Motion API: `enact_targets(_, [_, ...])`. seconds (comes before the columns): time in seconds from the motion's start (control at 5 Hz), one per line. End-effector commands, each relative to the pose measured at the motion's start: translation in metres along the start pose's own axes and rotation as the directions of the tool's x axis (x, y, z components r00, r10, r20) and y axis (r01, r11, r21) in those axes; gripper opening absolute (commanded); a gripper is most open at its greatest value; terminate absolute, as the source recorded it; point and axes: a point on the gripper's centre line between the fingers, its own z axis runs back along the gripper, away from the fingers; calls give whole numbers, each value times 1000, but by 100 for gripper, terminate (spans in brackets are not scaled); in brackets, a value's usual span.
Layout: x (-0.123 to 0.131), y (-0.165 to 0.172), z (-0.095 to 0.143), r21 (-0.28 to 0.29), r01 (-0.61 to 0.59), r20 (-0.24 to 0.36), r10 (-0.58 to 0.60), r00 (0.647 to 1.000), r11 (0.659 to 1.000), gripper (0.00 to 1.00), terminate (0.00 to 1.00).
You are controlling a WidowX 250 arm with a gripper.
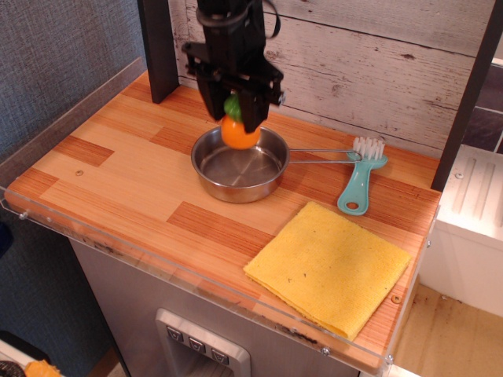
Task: Place the orange bottle into the silver pot.
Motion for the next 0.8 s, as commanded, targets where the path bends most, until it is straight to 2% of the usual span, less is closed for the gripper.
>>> enact_targets(0.0, [-11,13,-4,27,-7,-14,8,1000,1000,0,0])
enact_targets(0.2, [-9,15,-16,26,-15,-42,16,999,1000,100,0])
enact_targets(0.4, [-6,16,-25,23,-10,-65,11,998,1000,100,0])
enact_targets(0.6, [-4,14,-17,17,-3,-45,4,999,1000,100,0])
